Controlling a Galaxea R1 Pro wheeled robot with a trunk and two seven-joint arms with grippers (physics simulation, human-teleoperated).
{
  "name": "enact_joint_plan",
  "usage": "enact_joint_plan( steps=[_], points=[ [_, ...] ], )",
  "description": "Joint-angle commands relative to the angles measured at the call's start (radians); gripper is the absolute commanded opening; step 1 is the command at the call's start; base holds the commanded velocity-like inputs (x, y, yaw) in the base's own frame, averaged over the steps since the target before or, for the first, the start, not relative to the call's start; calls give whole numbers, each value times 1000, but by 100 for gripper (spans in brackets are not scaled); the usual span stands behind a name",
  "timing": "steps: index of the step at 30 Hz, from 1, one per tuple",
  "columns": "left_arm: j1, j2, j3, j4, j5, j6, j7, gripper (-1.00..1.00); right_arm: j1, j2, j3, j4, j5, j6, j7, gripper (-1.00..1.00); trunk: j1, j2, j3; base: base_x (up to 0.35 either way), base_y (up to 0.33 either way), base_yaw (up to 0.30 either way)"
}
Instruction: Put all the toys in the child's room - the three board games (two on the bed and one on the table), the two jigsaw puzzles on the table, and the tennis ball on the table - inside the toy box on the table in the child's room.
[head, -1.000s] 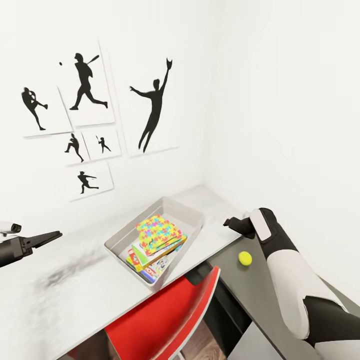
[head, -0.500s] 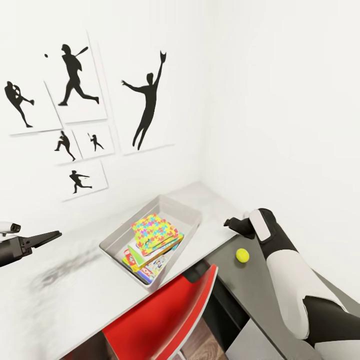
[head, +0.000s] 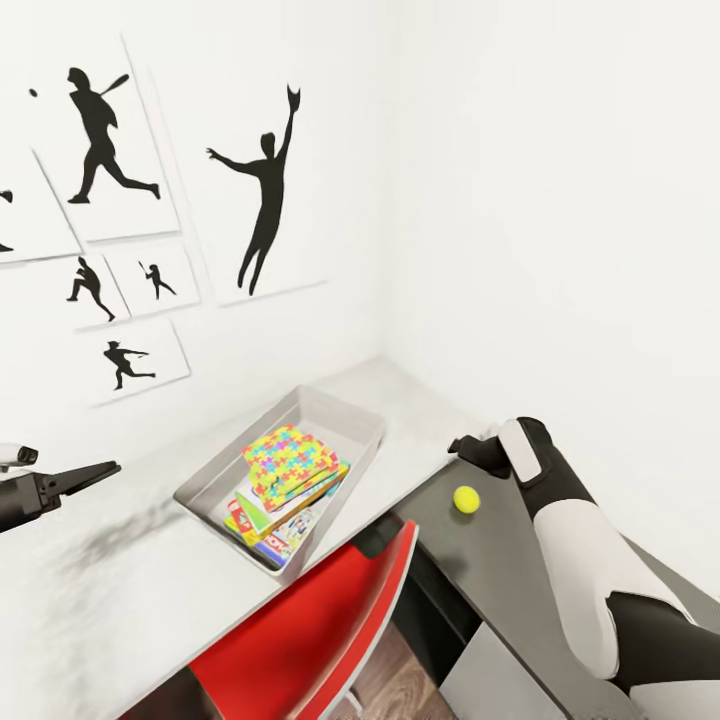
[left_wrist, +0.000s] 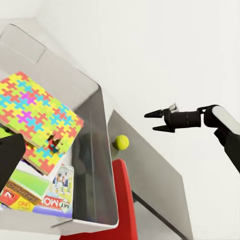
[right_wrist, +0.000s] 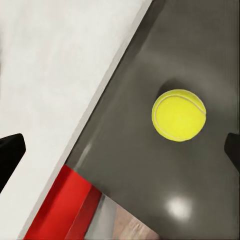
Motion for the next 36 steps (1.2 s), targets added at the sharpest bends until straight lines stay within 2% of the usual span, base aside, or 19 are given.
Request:
enact_joint_plan(
  steps=[1,7,9,11,12,16,22,25,27,29,30,31,32,34,36],
  points=[
    [-1,4,1,0,-1,11,-5,100,-1,0,1,-1,-10,2,-9,100,1,-2,-4,0,0,-127],
    [0,36,2,-1,2,12,-5,100,0,1,20,-1,-9,-2,-9,100,1,-2,-13,0,0,-125],
    [4,45,2,-4,14,12,-5,100,0,2,32,-2,-9,-3,-9,100,1,-2,-16,0,0,-124],
    [15,52,-2,-8,51,13,-5,100,0,3,45,-2,-8,-4,-9,100,1,-2,-19,0,0,-124],
    [25,55,-7,-13,87,12,-5,100,0,5,53,-3,-8,-5,-9,100,1,-2,-20,0,0,-111],
    [38,59,-21,-56,161,13,-5,100,-1,8,71,-3,-8,-5,-9,100,1,-2,-25,0,0,-67],
    [30,66,-33,-132,193,43,-5,100,-1,11,79,-3,-9,-5,-9,100,1,-2,-27,0,0,-18],
    [0,70,-50,-144,196,51,-5,100,-1,13,81,-3,-9,-6,-10,100,1,-2,-28,0,0,-5],
    [-81,69,-94,-144,195,54,-5,100,-1,14,81,-3,-9,-7,-10,100,1,-2,-28,0,0,-2],
    [-124,67,-131,-141,192,54,-5,100,-2,14,81,-3,-9,-7,-10,100,1,-2,-28,0,0,-1],
    [-163,65,-180,-139,190,54,-5,100,-2,14,82,-3,-9,-8,-11,100,1,-2,-28,0,0,0],
    [-180,64,-207,-137,189,54,-5,100,-2,14,82,-4,-9,-11,-11,100,1,-2,-28,0,0,0],
    [-211,64,-259,-133,188,54,-5,100,-3,15,82,-3,-9,-19,-10,100,1,-2,-28,0,0,0],
    [-246,63,-315,-124,188,54,-5,100,-4,14,82,-3,-9,-33,-10,100,1,-2,-28,0,0,0],
    [-270,62,-346,-120,187,54,-5,100,-6,14,82,-3,-9,-42,-10,100,1,-2,-28,0,0,0]
  ],
)
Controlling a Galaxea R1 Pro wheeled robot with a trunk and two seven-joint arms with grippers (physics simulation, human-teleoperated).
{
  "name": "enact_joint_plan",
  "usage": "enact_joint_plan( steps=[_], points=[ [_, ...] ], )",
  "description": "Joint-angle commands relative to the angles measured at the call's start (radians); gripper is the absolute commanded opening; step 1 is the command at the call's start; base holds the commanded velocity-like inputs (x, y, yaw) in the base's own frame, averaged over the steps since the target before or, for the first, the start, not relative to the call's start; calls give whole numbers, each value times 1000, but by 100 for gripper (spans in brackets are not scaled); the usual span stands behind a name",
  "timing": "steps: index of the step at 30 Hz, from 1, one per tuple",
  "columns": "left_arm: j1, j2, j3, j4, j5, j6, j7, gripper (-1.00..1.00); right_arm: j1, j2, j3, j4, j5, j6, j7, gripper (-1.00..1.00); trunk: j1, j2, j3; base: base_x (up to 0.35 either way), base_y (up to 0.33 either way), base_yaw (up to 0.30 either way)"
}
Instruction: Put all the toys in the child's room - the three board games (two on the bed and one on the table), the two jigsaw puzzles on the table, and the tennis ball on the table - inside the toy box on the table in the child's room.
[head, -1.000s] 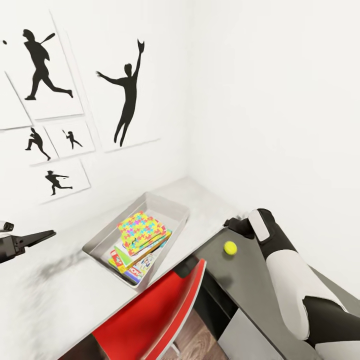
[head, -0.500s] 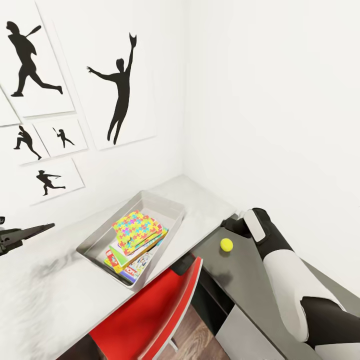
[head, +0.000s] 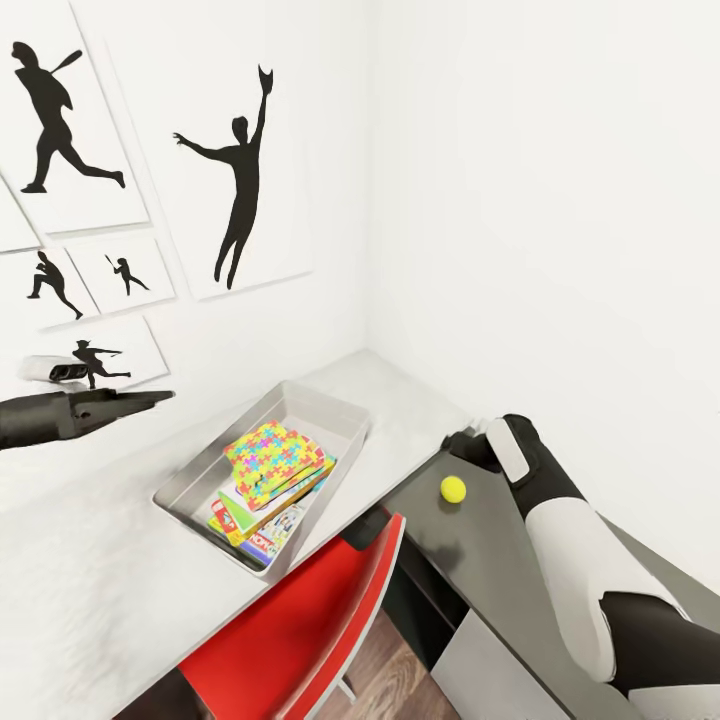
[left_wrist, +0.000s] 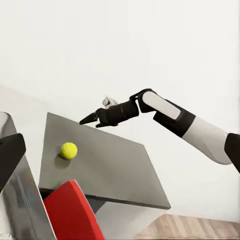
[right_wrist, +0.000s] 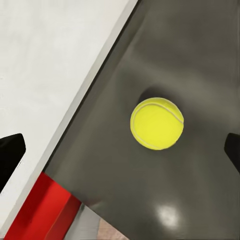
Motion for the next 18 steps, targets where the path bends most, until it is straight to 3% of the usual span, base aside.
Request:
enact_joint_plan(
  steps=[1,7,18],
  points=[
    [-6,0,-8,1,-1,11,-4,100,-2,1,-3,-1,-11,0,-10,100,1,-2,-2,0,0,0],
    [-25,-6,-33,4,-6,11,-4,100,-11,-2,-2,-1,-10,-8,-10,100,1,-2,-2,0,0,0],
    [-24,-6,-35,6,-9,6,-4,100,-14,1,-1,-1,-9,-11,-10,100,1,-2,-2,0,0,0]
  ],
)
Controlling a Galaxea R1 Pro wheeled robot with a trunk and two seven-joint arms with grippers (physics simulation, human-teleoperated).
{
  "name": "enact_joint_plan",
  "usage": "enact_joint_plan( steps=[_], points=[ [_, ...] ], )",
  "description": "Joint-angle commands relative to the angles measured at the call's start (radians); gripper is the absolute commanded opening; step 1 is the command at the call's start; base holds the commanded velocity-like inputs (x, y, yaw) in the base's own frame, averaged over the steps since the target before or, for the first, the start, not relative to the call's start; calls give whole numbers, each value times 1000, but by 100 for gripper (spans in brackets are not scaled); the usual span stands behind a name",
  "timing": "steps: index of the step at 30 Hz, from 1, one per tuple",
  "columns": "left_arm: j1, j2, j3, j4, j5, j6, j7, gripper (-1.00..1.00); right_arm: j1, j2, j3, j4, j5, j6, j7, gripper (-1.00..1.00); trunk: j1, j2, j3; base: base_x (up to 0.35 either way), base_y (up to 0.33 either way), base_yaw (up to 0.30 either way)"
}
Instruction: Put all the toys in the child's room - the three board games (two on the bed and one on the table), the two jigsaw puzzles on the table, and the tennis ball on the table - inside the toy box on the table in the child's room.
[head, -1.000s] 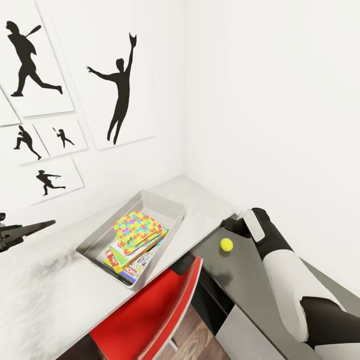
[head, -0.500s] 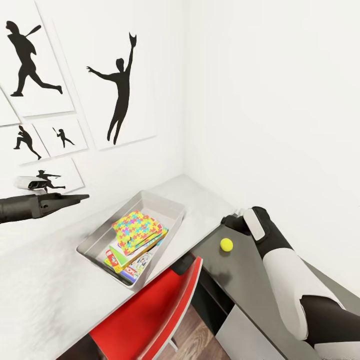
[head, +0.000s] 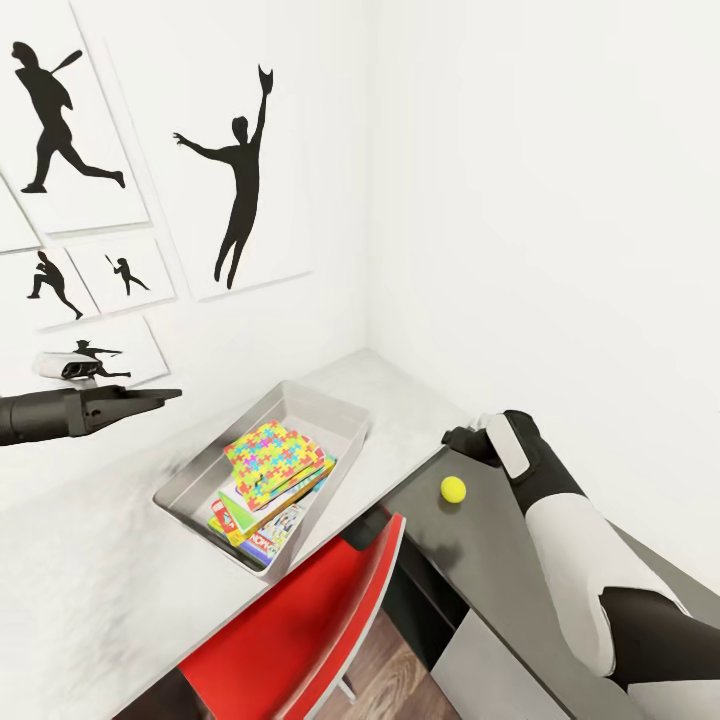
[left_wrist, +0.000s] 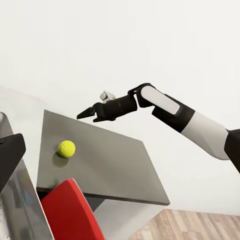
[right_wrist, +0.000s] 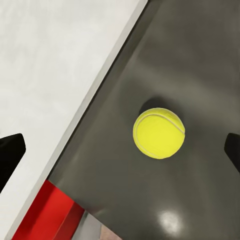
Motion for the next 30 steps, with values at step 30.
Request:
enact_joint_plan(
  steps=[30],
  points=[
    [-1,2,1,0,-1,7,-4,100,0,-14,0,2,-9,1,-9,100,1,-2,-2,0,0,0]
  ],
)
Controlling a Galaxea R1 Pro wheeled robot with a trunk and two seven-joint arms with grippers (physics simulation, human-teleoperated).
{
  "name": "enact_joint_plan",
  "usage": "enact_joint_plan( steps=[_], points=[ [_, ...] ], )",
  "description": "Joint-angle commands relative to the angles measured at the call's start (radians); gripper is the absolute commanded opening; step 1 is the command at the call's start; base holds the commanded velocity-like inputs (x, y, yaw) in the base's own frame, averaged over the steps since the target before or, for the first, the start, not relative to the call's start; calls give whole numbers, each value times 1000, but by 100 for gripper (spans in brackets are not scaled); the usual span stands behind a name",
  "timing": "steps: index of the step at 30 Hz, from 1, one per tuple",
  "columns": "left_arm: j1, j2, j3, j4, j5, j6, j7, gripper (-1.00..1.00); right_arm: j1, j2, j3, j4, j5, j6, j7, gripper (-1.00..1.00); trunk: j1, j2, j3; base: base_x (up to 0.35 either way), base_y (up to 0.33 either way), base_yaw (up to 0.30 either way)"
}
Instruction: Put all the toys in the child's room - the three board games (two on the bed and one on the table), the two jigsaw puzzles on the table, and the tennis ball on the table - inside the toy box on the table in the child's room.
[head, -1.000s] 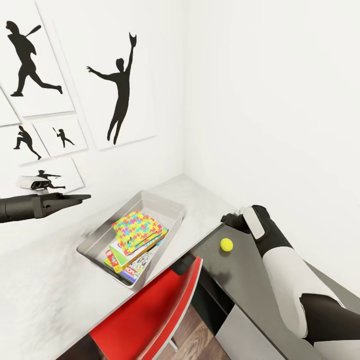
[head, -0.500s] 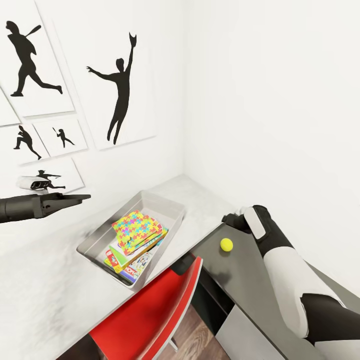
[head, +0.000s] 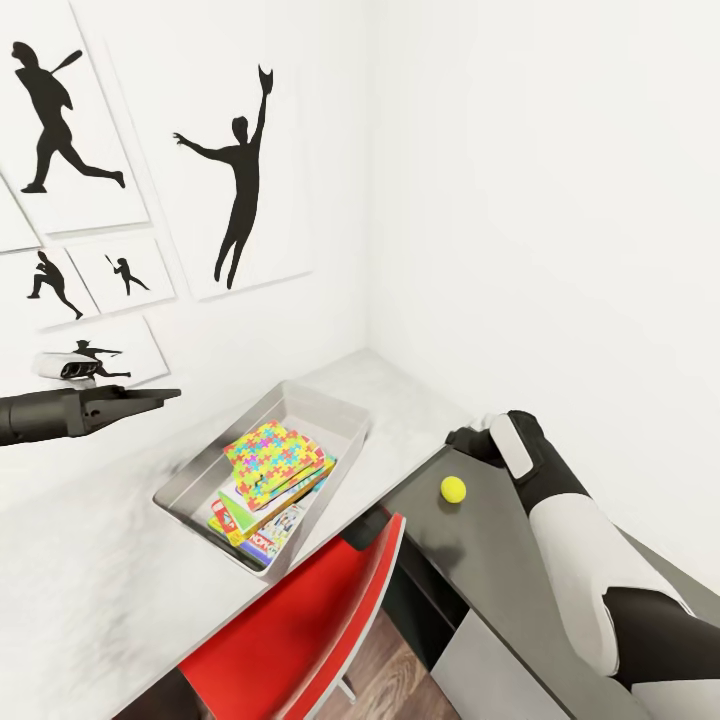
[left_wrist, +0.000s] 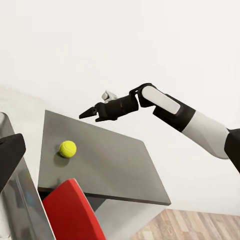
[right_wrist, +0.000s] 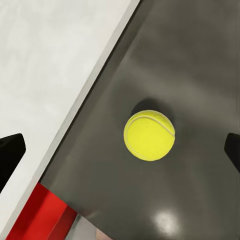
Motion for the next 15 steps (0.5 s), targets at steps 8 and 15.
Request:
enact_joint_plan(
  steps=[8,15],
  points=[
    [-1,2,1,0,-1,11,-4,100,0,6,0,-1,22,3,-9,100,1,-2,-2,0,0,0],
    [-1,5,1,0,-1,11,-4,100,0,14,-2,27,93,3,-9,100,1,-2,-3,0,0,0]
  ],
)
